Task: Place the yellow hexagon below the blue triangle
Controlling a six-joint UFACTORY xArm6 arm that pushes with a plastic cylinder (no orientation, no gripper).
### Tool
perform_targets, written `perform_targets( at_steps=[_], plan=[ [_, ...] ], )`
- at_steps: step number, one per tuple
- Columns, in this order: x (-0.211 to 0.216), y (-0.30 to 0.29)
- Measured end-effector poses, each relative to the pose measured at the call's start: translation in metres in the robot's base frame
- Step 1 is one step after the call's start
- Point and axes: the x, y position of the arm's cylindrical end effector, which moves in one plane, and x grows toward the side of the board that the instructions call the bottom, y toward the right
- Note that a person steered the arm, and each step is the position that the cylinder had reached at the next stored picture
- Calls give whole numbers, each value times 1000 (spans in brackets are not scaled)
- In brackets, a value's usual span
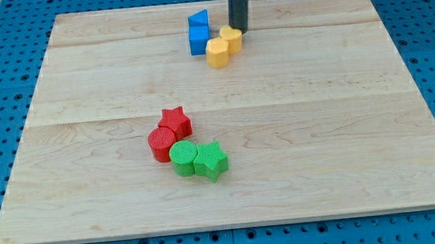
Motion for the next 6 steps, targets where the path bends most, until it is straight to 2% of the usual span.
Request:
perform_targets(
  at_steps=[4,6],
  plan=[
    [42,-74],
    [42,-72]
  ],
)
